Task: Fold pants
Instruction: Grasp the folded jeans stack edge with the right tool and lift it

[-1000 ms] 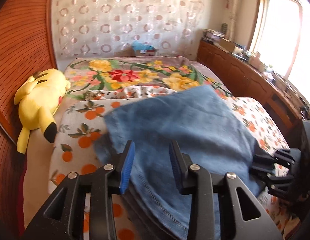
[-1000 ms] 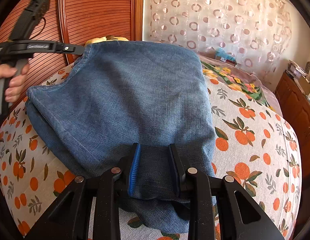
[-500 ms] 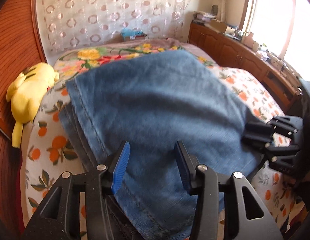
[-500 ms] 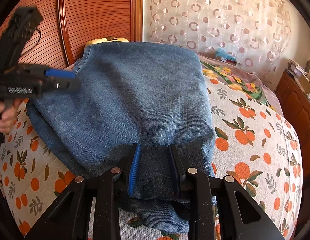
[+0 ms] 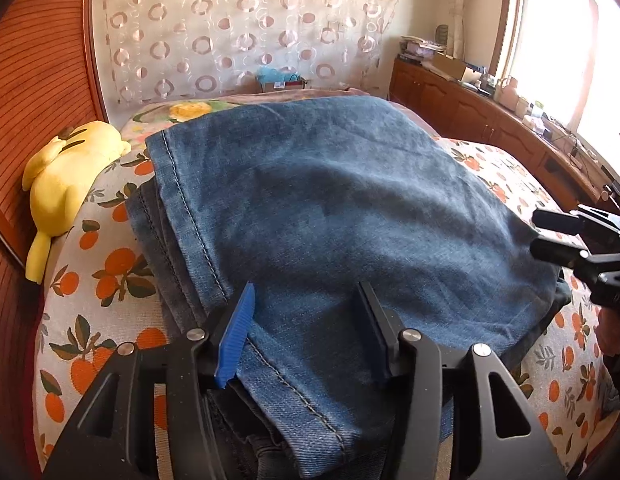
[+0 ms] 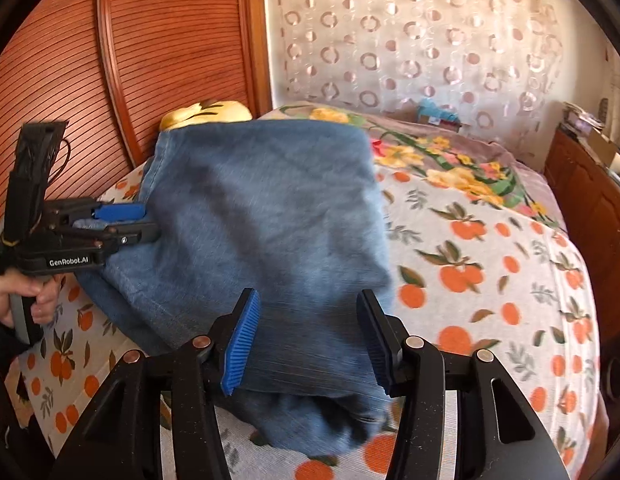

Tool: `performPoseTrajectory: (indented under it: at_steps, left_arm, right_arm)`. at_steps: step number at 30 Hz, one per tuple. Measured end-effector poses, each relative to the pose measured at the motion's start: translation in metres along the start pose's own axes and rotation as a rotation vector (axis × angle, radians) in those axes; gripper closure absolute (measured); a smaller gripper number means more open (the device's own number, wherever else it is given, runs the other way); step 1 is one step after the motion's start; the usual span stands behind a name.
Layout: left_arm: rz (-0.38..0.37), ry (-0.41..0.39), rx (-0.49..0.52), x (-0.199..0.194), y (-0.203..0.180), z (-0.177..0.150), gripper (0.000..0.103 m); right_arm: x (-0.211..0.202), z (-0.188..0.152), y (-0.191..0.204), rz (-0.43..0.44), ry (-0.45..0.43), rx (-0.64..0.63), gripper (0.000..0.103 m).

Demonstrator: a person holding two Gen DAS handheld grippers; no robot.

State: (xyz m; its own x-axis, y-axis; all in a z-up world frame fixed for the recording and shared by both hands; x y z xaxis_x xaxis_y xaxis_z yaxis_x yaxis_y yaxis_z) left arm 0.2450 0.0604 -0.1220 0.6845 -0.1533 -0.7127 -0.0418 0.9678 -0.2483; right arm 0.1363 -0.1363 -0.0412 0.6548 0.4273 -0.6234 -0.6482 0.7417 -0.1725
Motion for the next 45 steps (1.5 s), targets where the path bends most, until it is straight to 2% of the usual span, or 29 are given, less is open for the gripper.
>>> performPoseTrajectory:
  at_steps: [6,22,24,27,29,31,33,36,38,41,45]
  left_arm:
    - [0.006,0.002,0.002,0.001,0.001,0.000,0.049]
    - [0.018,0.004,0.016,0.002,-0.004,0.000,0.046]
    - [0.019,0.004,0.016,0.002,-0.004,0.000,0.046]
    - [0.018,0.005,0.016,0.002,-0.003,0.000,0.046]
    - [0.019,0.005,0.017,0.002,-0.004,0.000,0.046]
    - [0.018,0.005,0.016,0.002,-0.003,0.000,0.046]
    - [0.018,0.005,0.016,0.002,-0.004,0.000,0.046]
    - [0.018,0.005,0.016,0.002,-0.004,0.000,0.046]
    - [0.020,0.004,0.018,0.002,-0.004,0.000,0.046]
    - [0.020,0.005,0.019,0.003,-0.003,0.001,0.046]
    - [0.029,0.006,0.027,0.004,-0.003,0.000,0.046]
  right_arm:
    - [-0.003,-0.015,-0.013,-0.022,0.051,0.066,0.050]
    - [0.008,-0.025,-0.025,0.108,0.102,0.190,0.051]
    - [0.008,-0.025,-0.026,0.124,0.100,0.200,0.055]
    - [0.010,-0.025,-0.028,0.132,0.097,0.219,0.056]
    - [0.010,-0.024,-0.030,0.105,0.097,0.222,0.056]
    - [0.010,-0.022,-0.031,0.040,0.107,0.194,0.056]
    - [0.012,-0.021,-0.032,0.037,0.115,0.183,0.057]
    - [0.013,-0.021,-0.028,0.051,0.109,0.174,0.066]
    - [0.013,-0.021,-0.025,0.071,0.102,0.175,0.076]
    - [0.014,-0.023,-0.027,0.093,0.091,0.190,0.082]
    - [0.017,-0.026,-0.035,0.109,0.079,0.229,0.083]
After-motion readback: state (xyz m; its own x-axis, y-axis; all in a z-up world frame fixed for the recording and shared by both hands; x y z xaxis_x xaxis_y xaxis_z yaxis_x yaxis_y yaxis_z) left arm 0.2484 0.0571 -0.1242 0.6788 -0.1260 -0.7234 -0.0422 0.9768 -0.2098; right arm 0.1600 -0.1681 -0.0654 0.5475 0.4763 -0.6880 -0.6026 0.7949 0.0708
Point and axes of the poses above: each gripper's, at about its wrist camera, not at the fingertips, and x roughly the way its jaws point, y to its left, z to its top, the point moved 2 cm from there along x, roughly the way its jaws point, and after that the axes turned 14 degrees about -x, right-handed, at the moved point
